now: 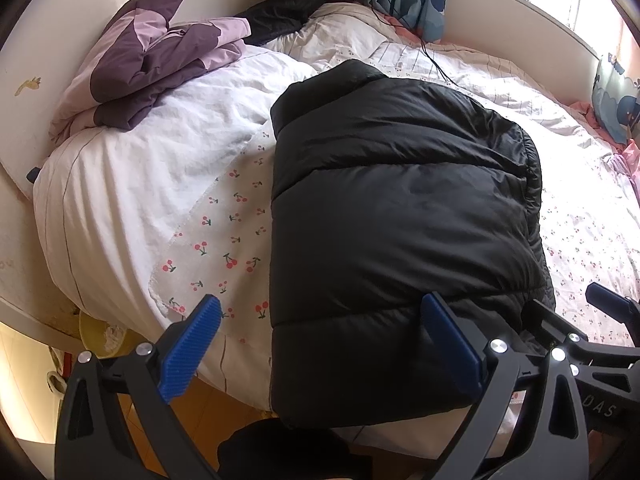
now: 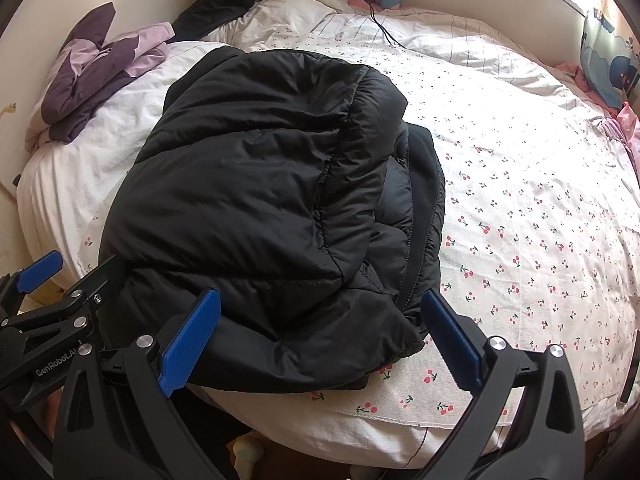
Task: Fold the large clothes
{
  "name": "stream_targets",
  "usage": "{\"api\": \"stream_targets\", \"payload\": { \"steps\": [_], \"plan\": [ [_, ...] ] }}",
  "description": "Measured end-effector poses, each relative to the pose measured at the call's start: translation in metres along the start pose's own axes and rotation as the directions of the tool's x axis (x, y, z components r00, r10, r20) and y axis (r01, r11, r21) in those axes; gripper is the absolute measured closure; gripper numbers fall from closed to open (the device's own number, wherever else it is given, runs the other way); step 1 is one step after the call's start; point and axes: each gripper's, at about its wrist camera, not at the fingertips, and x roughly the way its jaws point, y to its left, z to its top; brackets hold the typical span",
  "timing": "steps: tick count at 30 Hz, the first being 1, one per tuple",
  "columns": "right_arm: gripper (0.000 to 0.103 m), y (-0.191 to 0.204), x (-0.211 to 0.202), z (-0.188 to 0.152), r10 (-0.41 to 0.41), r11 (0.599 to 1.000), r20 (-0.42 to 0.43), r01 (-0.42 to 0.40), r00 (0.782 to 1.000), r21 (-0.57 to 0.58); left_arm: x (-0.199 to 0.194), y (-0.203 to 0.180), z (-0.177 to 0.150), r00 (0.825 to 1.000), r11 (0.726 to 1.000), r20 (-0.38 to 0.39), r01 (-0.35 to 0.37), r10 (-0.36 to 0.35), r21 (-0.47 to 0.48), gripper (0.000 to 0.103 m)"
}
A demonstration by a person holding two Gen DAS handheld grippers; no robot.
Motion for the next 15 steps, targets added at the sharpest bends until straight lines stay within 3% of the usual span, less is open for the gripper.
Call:
{"api": "stream_targets", "payload": {
  "steps": [15],
  "plan": [
    [0.006, 0.0005, 0.0016, -0.0009, 0.008, 1.000, -0.007, -0.008, 1.000, 0.001, 0.0014, -0.0002, 0.0005, 1.000, 1.000, 0.001, -0.005, 0.005, 0.002, 0.007]
  ]
}}
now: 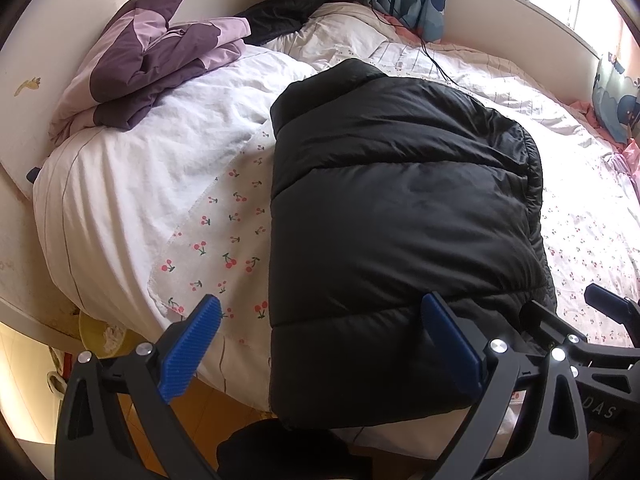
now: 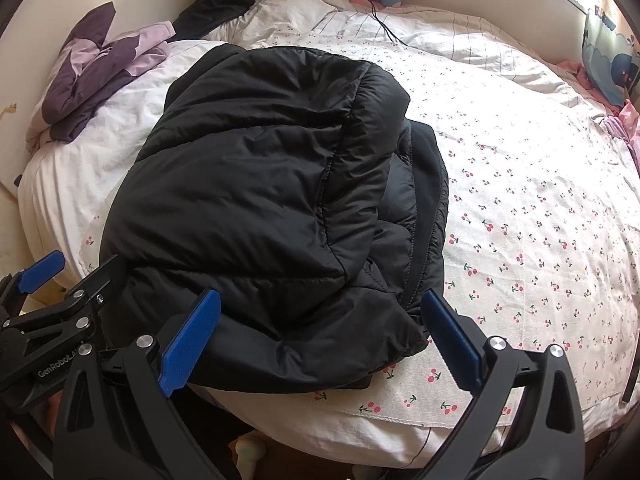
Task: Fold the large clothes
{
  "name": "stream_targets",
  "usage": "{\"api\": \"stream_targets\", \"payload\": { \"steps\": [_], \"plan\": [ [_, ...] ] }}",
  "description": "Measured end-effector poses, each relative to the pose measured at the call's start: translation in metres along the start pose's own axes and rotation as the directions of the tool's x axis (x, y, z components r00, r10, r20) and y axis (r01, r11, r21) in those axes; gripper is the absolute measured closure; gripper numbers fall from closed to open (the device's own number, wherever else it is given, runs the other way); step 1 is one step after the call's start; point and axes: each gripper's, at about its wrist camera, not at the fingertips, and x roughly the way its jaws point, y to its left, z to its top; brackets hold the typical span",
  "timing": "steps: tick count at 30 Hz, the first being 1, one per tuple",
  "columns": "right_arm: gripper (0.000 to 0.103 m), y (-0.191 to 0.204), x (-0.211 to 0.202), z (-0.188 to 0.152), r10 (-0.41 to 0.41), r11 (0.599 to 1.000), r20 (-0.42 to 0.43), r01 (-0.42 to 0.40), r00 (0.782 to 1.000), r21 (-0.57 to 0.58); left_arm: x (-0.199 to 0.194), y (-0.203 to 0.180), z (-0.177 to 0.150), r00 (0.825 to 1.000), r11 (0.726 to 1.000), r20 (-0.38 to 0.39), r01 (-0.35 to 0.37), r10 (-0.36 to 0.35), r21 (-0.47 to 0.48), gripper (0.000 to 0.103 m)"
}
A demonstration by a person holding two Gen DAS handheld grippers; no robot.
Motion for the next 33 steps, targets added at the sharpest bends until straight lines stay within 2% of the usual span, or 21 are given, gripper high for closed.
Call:
{"api": "stream_targets", "payload": {
  "steps": [11, 15, 18, 21, 25, 28, 33],
  "plan": [
    [0.006, -0.001, 0.001, -0.001, 0.007, 1.000, -0.004, -0.007, 1.000, 0.002, -0.001, -0.001, 0.000, 1.000, 1.000, 0.006, -0.010, 0.010, 0.003, 0.007],
    [0.006, -0.002, 0.003, -0.002, 0.015, 1.000, -0.006, -0.015, 1.000, 0.009, 0.001, 0.001, 0.000, 1.000, 1.000, -0.014, -0.001, 0.001, -0.015, 0.007],
    [0.006, -0.005, 0.002, -0.002, 0.031, 0.999, -0.003, -0.031, 1.000, 0.018, 0.005, 0.005, 0.000, 0.998, 0.999, -0.047, 0.040, -0.042, -0.036, 0.007],
    [0.006, -0.009, -0.002, -0.003, 0.044, 0.999, 0.014, -0.044, 0.999, 0.028, 0.000, 0.013, -0.003, 0.993, 0.991, -0.011, 0.114, -0.115, -0.076, 0.008],
    [0.006, -0.011, -0.008, -0.003, 0.049, 0.998, 0.027, -0.049, 0.998, 0.026, -0.011, 0.006, -0.002, 0.999, 0.999, 0.047, 0.017, -0.015, -0.028, 0.009],
    [0.006, -0.013, -0.012, -0.004, 0.043, 0.999, 0.037, -0.044, 0.998, 0.025, -0.015, -0.002, -0.003, 0.998, 1.000, 0.066, -0.025, 0.024, 0.007, 0.008],
    [0.006, -0.019, -0.018, -0.006, 0.040, 0.998, 0.044, -0.042, 0.998, 0.038, -0.017, -0.007, -0.003, 0.999, 1.000, 0.049, -0.014, 0.013, 0.014, 0.008]
  ]
}}
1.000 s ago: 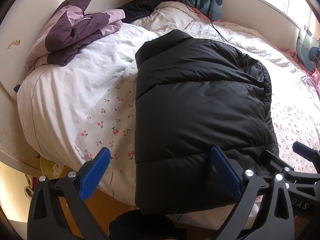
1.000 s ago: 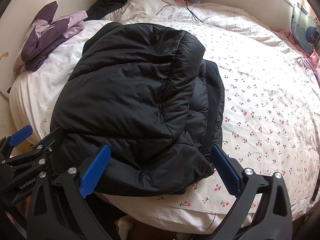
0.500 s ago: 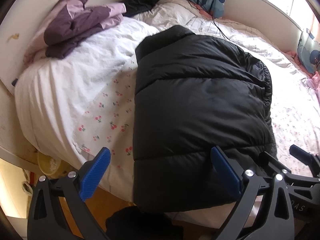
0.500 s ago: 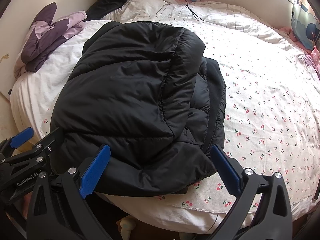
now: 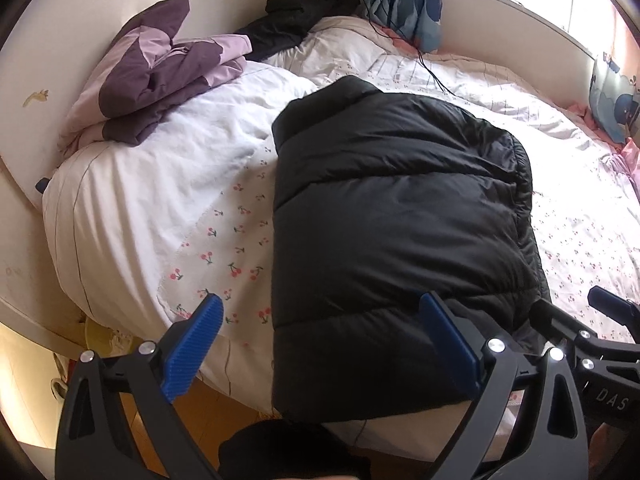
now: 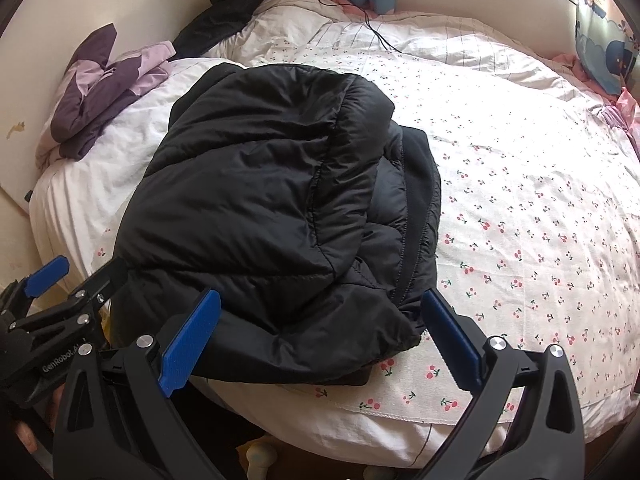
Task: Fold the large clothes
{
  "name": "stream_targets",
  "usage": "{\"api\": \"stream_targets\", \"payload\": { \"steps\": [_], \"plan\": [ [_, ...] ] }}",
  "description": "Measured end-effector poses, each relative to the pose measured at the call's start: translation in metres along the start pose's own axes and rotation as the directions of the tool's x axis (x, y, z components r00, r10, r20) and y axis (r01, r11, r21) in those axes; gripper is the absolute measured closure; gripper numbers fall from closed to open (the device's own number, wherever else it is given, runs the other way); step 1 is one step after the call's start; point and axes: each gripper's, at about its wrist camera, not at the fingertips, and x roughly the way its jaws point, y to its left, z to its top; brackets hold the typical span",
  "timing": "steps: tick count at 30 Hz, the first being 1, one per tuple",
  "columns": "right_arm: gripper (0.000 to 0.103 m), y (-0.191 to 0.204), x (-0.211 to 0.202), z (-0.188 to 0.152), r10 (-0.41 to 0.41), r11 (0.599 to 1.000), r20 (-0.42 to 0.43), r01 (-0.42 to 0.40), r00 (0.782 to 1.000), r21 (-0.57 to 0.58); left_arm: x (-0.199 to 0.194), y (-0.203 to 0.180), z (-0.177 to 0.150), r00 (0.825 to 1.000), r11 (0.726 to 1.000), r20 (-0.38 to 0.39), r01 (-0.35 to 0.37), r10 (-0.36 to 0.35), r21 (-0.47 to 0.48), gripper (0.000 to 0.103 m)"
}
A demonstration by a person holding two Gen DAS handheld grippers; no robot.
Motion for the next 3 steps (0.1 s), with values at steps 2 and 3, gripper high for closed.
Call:
{"api": "stream_targets", "payload": {
  "steps": [2, 3],
  "plan": [
    [0.006, -0.0010, -0.0027, -0.0008, -0.001, 1.000, 0.004, 0.001, 1.000, 0.000, -0.0025, -0.0032, -0.0004, 1.000, 1.000, 0.004, 0.003, -0.003, 0.004, 0.008],
    [0.006, -0.0012, -0.0039, -0.0012, 0.000, 1.000, 0.006, 0.000, 1.000, 0.000, -0.0040, -0.0041, -0.0004, 1.000, 1.000, 0.006, 0.008, -0.008, 0.004, 0.008]
  ]
}}
